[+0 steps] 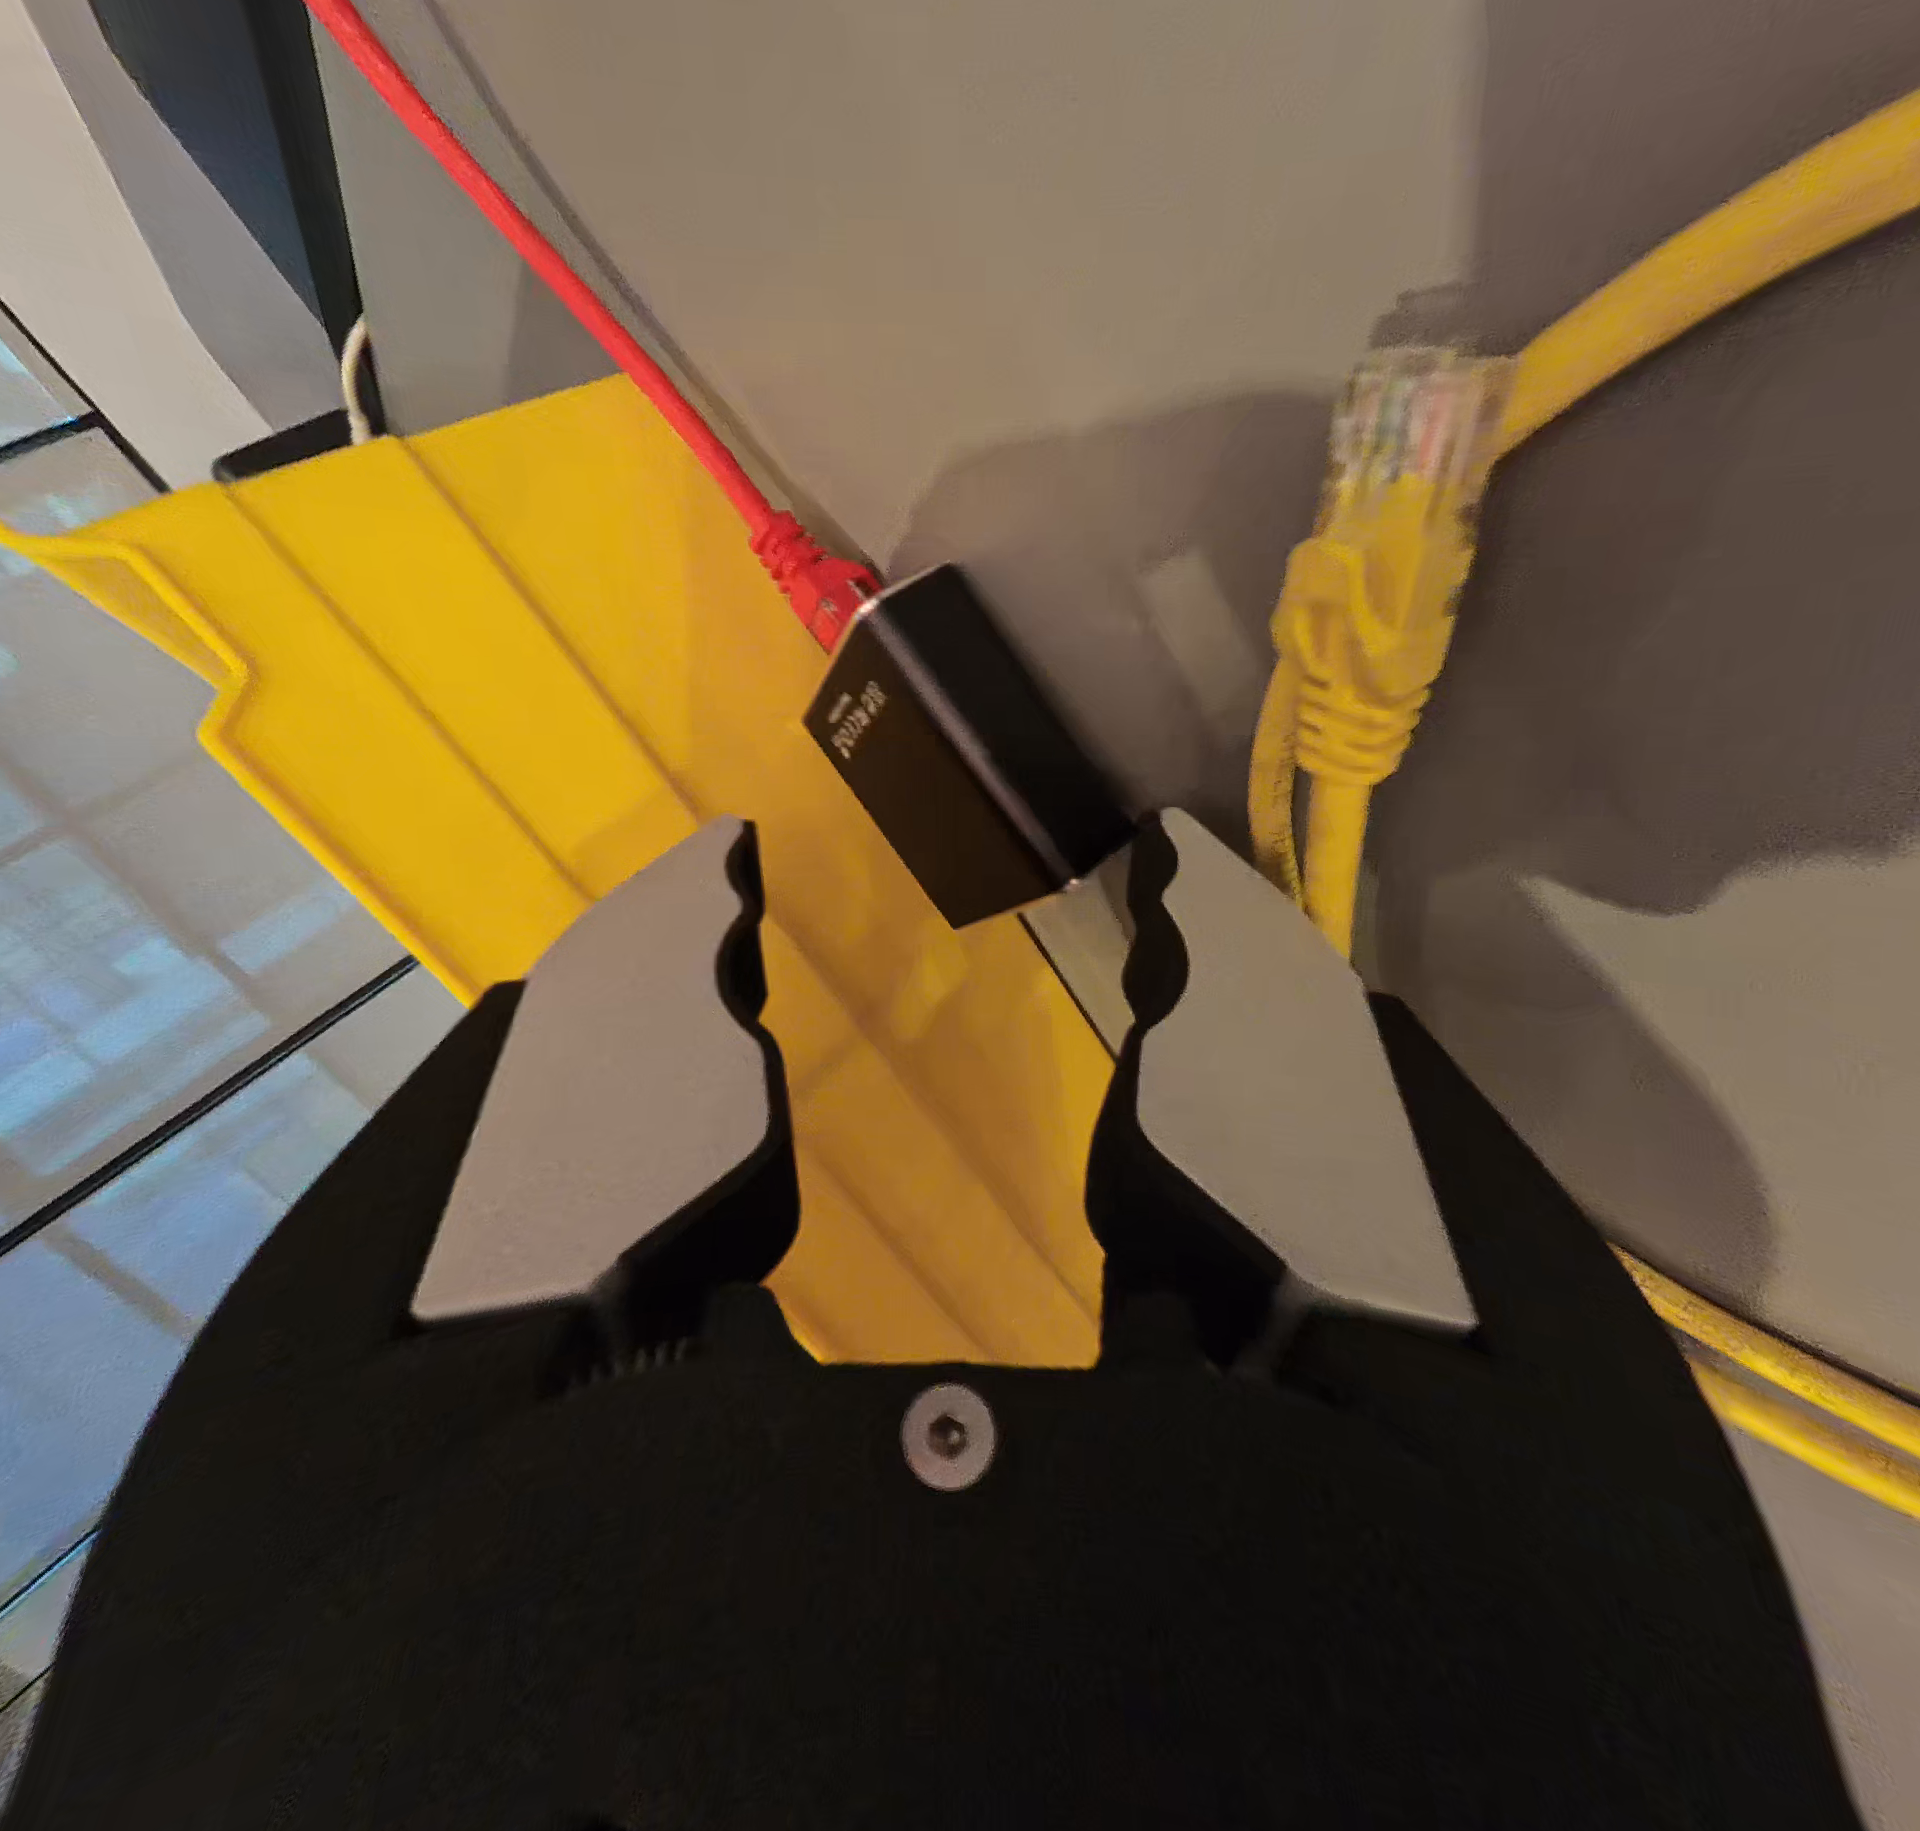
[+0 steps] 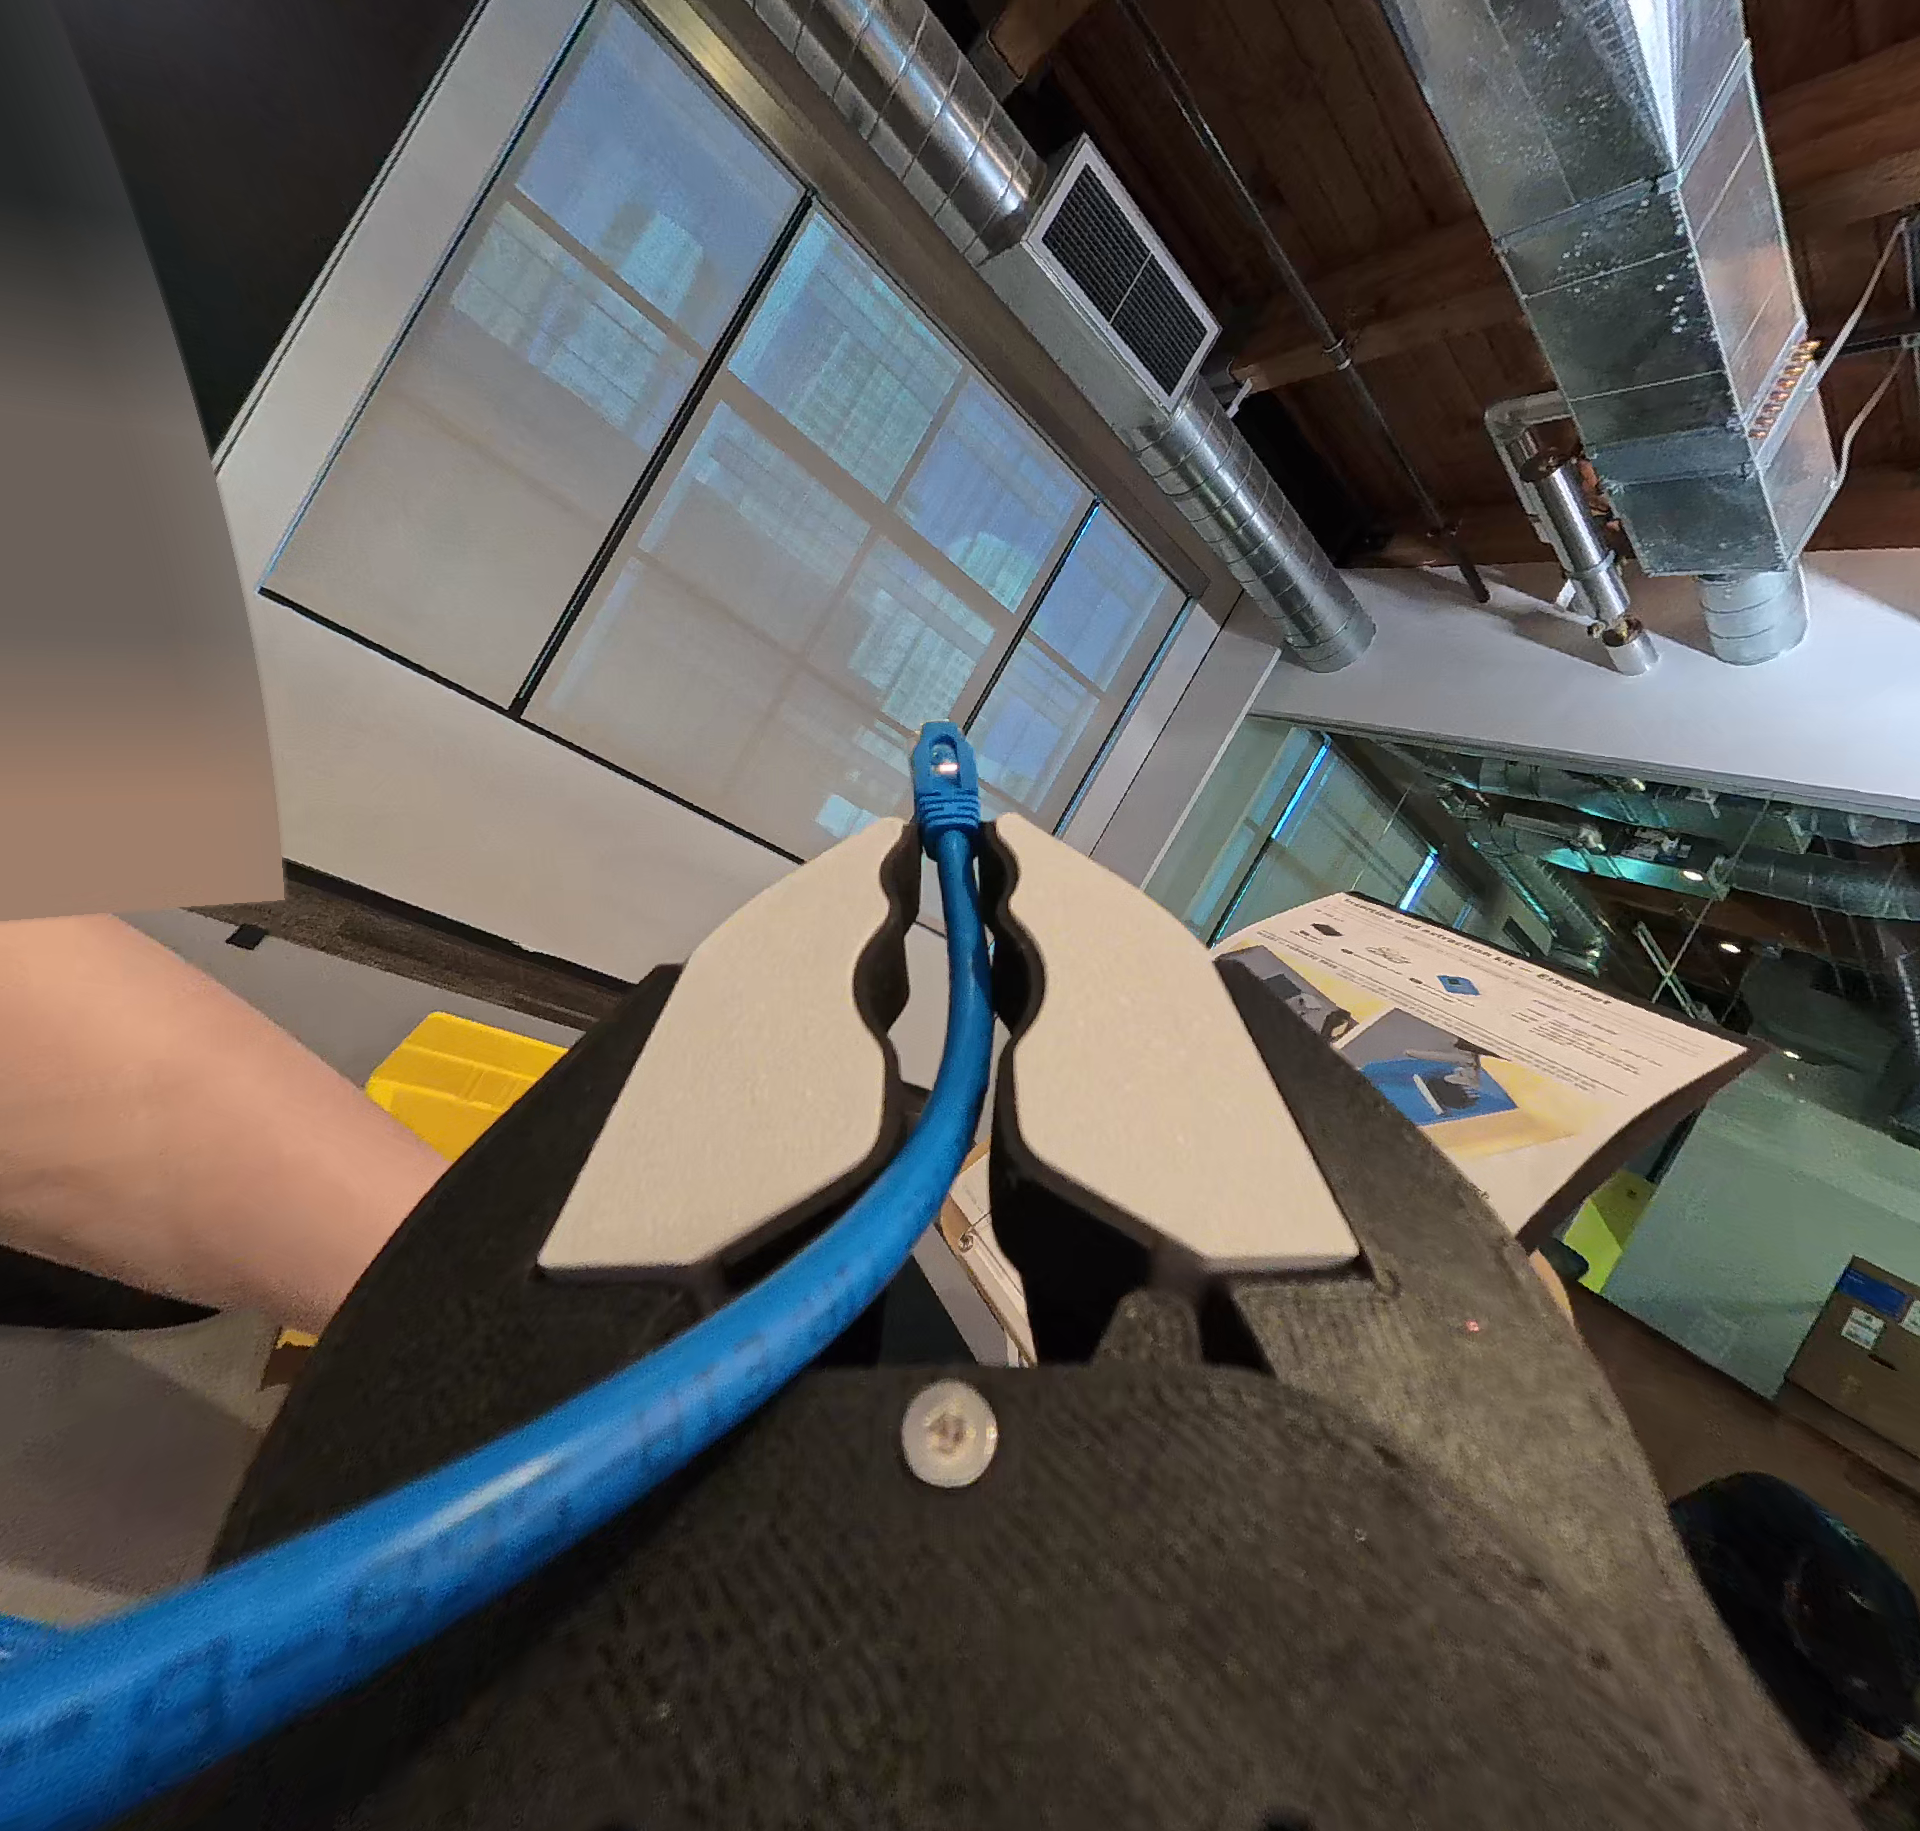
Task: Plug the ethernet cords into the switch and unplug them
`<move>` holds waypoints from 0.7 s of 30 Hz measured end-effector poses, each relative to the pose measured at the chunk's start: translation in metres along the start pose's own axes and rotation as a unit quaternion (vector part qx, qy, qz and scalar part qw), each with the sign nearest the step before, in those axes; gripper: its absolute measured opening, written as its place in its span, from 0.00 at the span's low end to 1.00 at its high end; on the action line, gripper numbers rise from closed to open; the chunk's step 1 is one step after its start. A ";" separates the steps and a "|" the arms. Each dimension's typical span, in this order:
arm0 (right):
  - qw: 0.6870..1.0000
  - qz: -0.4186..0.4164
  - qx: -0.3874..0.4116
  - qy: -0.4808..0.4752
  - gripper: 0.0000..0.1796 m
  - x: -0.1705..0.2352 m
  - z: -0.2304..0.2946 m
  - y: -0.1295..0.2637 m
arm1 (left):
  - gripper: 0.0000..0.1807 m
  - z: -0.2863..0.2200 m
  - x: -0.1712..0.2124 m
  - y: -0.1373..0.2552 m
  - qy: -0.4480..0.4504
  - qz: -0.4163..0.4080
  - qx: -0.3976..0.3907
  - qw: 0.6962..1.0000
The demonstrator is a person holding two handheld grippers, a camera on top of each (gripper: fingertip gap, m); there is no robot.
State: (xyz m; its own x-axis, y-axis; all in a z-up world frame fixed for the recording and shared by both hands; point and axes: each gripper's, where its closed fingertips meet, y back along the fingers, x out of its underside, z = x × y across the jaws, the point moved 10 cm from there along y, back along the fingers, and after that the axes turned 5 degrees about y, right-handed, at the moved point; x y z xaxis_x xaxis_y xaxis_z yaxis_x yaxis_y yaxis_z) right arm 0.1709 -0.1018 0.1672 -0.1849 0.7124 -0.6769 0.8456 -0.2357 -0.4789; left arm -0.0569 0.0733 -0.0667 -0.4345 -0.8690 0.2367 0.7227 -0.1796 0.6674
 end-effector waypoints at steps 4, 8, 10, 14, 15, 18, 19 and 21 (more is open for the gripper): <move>1.000 -0.010 0.003 -0.002 0.06 -0.004 -0.002 0.005 | 0.37 -0.004 0.000 -0.001 -0.001 -0.005 -0.042 0.999; 1.000 -0.011 0.003 -0.001 0.06 -0.004 -0.002 0.005 | 0.31 -0.003 0.003 -0.002 -0.020 0.001 -0.064 0.998; 1.000 -0.008 0.001 0.000 0.06 -0.004 -0.001 0.004 | 0.19 -0.004 0.003 -0.001 -0.032 0.000 -0.039 0.999; 1.000 -0.005 -0.002 0.004 0.06 -0.005 0.001 0.001 | 0.14 -0.002 0.002 0.004 -0.050 0.018 -0.045 0.998; 1.000 -0.005 -0.003 0.005 0.06 -0.005 0.001 0.001 | 0.13 -0.001 0.002 0.005 -0.054 0.021 -0.047 0.997; 1.000 -0.005 -0.003 0.006 0.06 -0.006 0.001 0.002 | 0.13 0.005 0.000 0.011 -0.051 0.029 -0.030 0.998; 1.000 -0.005 -0.004 0.006 0.06 -0.006 0.001 0.002 | 0.13 0.007 -0.001 0.014 -0.051 0.028 -0.013 0.998; 1.000 -0.006 -0.004 0.004 0.06 -0.006 0.000 0.002 | 0.13 0.011 -0.002 0.020 -0.044 0.013 0.022 0.999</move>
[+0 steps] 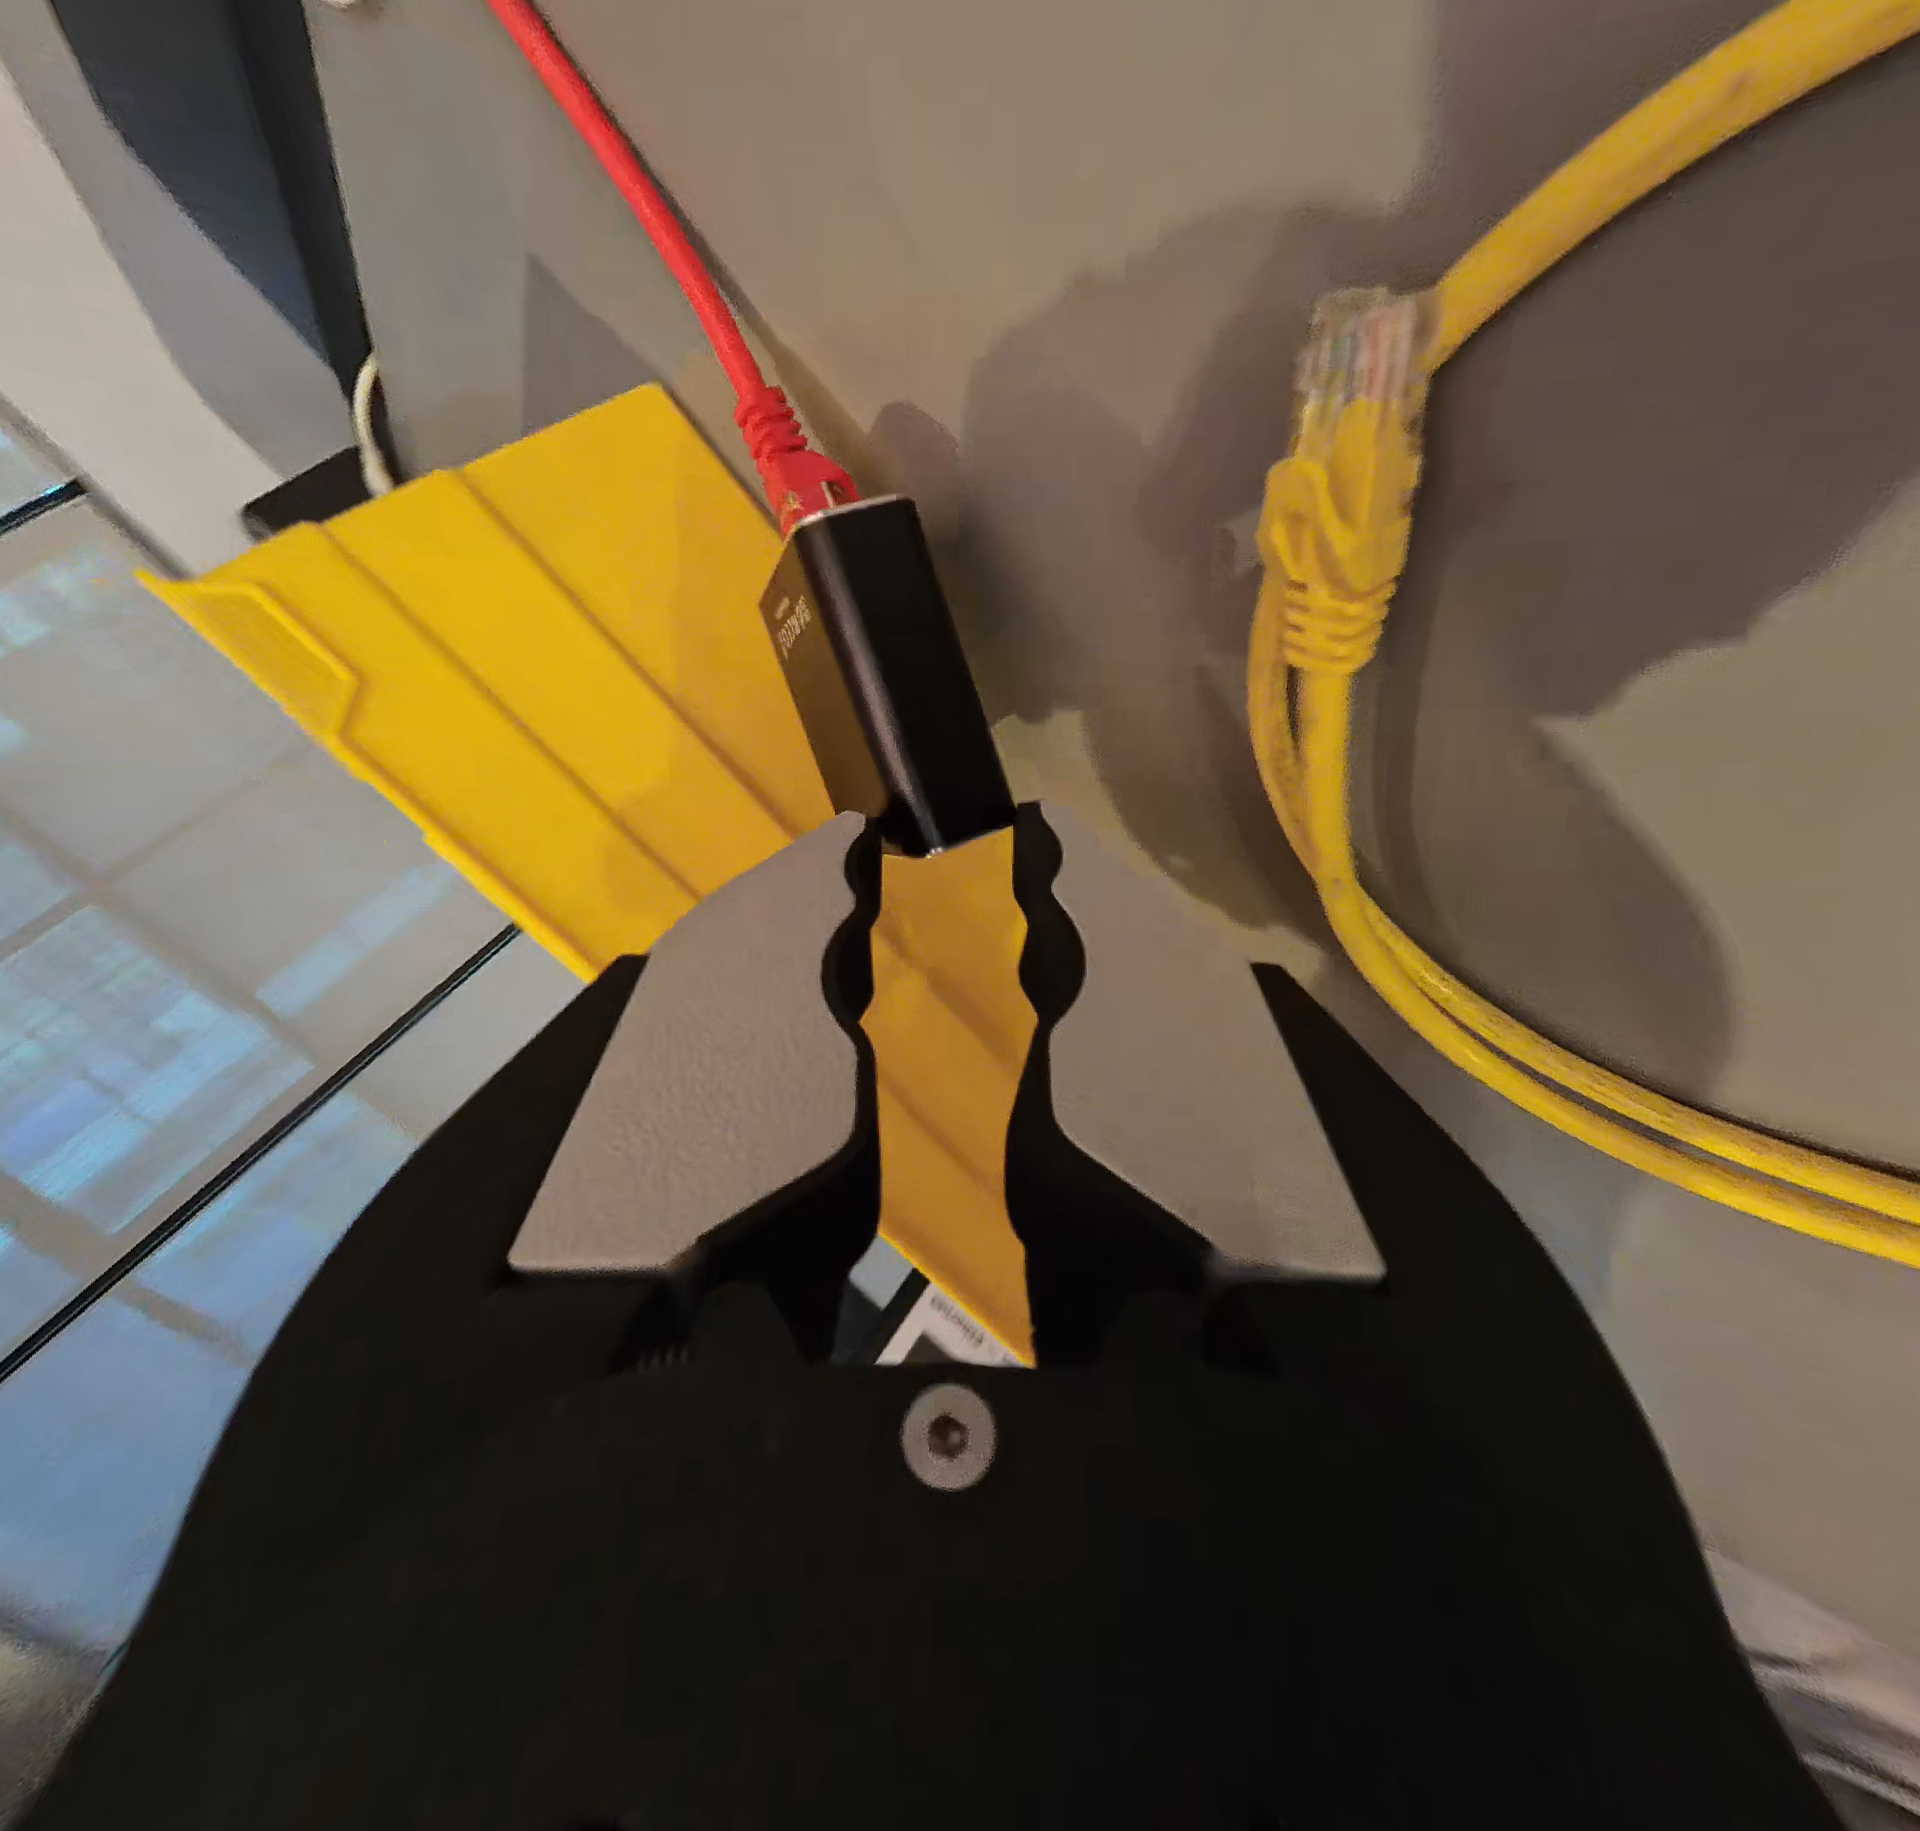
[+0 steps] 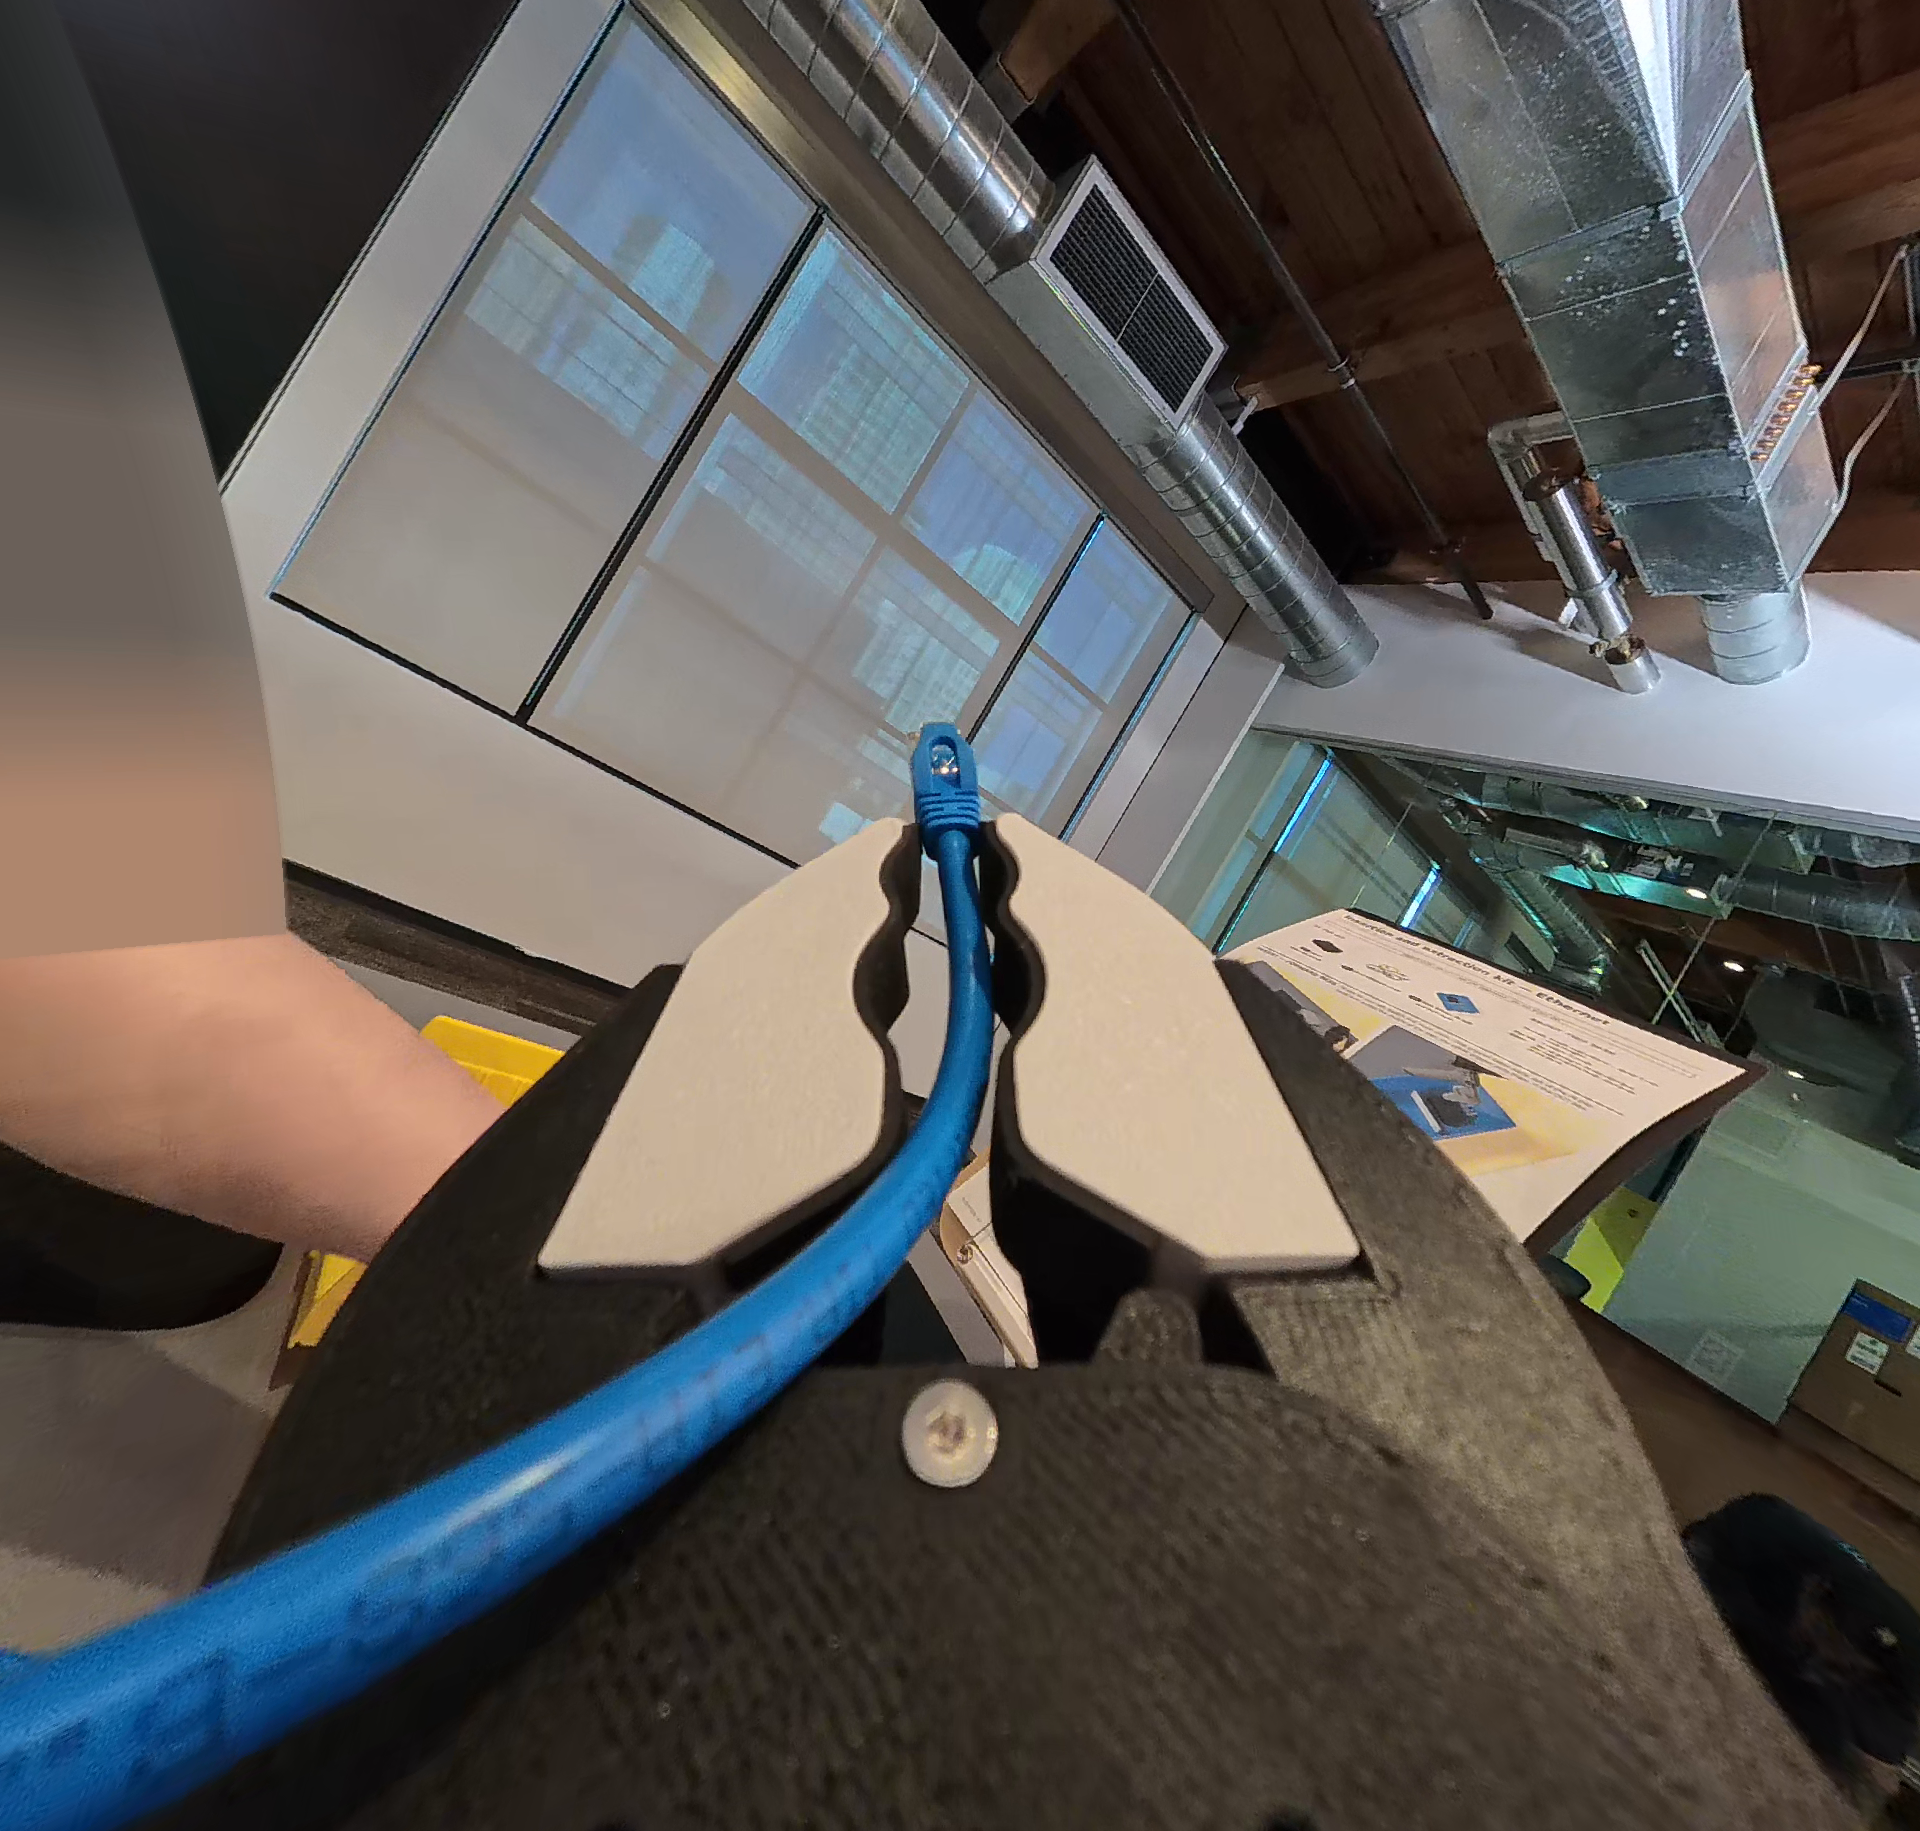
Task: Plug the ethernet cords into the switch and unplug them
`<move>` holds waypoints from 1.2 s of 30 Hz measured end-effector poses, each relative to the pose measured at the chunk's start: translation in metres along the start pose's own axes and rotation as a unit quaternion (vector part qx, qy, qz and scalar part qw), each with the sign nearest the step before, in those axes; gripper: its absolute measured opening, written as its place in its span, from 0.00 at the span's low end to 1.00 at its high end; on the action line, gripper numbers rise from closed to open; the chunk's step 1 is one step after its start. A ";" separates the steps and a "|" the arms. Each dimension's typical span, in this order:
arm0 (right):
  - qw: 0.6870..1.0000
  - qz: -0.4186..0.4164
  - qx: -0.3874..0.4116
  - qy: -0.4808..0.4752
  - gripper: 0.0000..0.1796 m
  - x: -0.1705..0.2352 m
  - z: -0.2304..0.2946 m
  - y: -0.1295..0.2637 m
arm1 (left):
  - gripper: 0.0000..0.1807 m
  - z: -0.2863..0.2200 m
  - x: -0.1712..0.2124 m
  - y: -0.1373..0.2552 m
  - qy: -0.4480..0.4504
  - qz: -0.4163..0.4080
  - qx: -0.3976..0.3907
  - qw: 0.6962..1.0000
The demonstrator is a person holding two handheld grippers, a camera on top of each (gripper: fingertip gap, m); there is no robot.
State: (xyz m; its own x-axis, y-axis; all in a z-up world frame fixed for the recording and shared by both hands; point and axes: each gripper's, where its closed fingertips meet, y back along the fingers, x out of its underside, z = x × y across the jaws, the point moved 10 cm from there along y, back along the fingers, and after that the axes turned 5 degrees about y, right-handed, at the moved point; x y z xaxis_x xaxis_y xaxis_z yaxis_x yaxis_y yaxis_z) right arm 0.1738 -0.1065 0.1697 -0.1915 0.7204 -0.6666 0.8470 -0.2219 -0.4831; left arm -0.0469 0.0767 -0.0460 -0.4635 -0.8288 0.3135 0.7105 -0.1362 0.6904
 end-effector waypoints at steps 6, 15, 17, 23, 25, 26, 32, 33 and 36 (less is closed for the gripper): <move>1.000 -0.004 -0.001 0.000 0.06 -0.002 0.000 0.001 | 0.13 0.010 0.011 0.021 0.024 -0.047 0.178 0.983; 1.000 -0.010 -0.008 0.004 0.07 -0.005 0.002 0.001 | 0.13 0.027 0.053 0.027 0.057 -0.120 0.455 0.881; 1.000 -0.011 -0.008 0.005 0.06 -0.005 0.002 0.001 | 0.13 0.028 0.065 0.026 0.060 -0.148 0.487 0.859; 1.000 -0.012 -0.013 0.007 0.07 -0.006 0.003 0.001 | 0.13 0.018 0.100 0.024 0.084 -0.237 0.572 0.780; 1.000 -0.011 -0.013 0.008 0.07 -0.006 0.004 0.000 | 0.13 0.006 0.109 0.022 0.088 -0.254 0.599 0.754; 1.000 -0.009 -0.014 0.008 0.07 -0.006 0.004 0.000 | 0.13 -0.001 0.113 0.020 0.081 -0.253 0.606 0.750; 1.000 -0.004 -0.020 0.014 0.07 -0.005 0.007 -0.003 | 0.12 -0.027 0.118 0.004 0.060 -0.248 0.616 0.745; 1.000 -0.003 -0.020 0.015 0.07 -0.005 0.008 -0.004 | 0.12 -0.029 0.118 0.001 0.059 -0.245 0.617 0.745; 1.000 0.004 -0.021 0.019 0.07 -0.003 0.008 -0.006 | 0.12 -0.028 0.116 -0.006 0.062 -0.243 0.638 0.728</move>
State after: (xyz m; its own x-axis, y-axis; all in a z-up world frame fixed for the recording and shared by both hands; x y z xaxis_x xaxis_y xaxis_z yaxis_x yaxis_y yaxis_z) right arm 0.1649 -0.1125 0.1695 -0.1672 0.7430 -0.6480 0.8684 -0.2002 -0.4536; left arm -0.0900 -0.0340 -0.0322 -0.3886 -0.9043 -0.1766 -0.6293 0.1205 0.7677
